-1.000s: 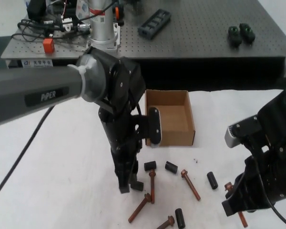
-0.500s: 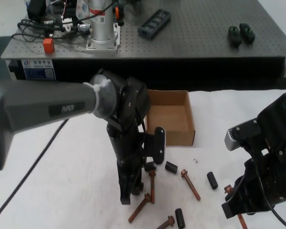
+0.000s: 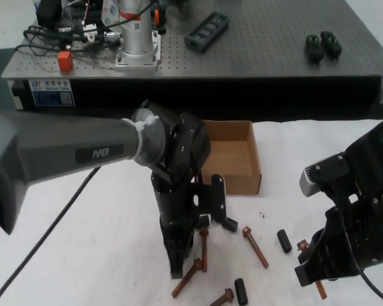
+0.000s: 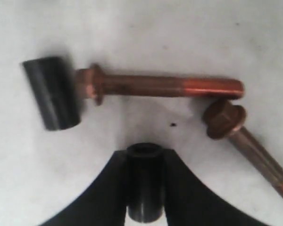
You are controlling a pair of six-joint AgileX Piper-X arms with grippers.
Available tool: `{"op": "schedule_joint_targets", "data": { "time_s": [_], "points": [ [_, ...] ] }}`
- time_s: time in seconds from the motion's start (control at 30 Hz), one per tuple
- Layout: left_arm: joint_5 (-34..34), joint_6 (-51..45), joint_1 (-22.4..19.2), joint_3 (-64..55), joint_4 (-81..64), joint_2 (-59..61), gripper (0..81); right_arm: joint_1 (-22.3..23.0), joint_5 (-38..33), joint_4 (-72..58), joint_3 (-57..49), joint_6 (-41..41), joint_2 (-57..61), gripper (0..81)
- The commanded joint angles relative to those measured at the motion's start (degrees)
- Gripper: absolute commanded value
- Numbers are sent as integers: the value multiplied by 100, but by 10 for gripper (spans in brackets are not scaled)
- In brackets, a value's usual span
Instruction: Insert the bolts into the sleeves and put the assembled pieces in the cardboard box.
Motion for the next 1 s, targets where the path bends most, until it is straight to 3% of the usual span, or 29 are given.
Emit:
{"op": "schedule_joint_targets", "data": {
  "time_s": [0.0,0.13,0.27,0.37,0.53,0.67,0.97],
  "points": [
    [-104,-2006,99,-42,-670,-722,7,-24,-389,-373,-10,130,-296,20],
    [1226,-3708,429,251,-1284,-1693,7,-7,-967,-1016,-10,517,-666,20],
    [2132,-4510,540,1215,-2041,-2741,7,200,-1833,-2559,-10,1765,-887,20],
    [2579,-4902,445,2148,-3033,-3482,7,484,-1923,-3915,-10,2490,-859,20],
    [3317,-6065,328,3375,-5005,-4491,7,889,-1921,-5114,-10,3138,-860,20],
    [3561,-6316,323,3755,-5721,-4954,7,1032,-1921,-5663,-10,3476,-860,20],
    [4288,-6304,323,3775,-5729,-5096,7,1142,-2042,-5913,-10,3520,-860,20]
  ]
}}
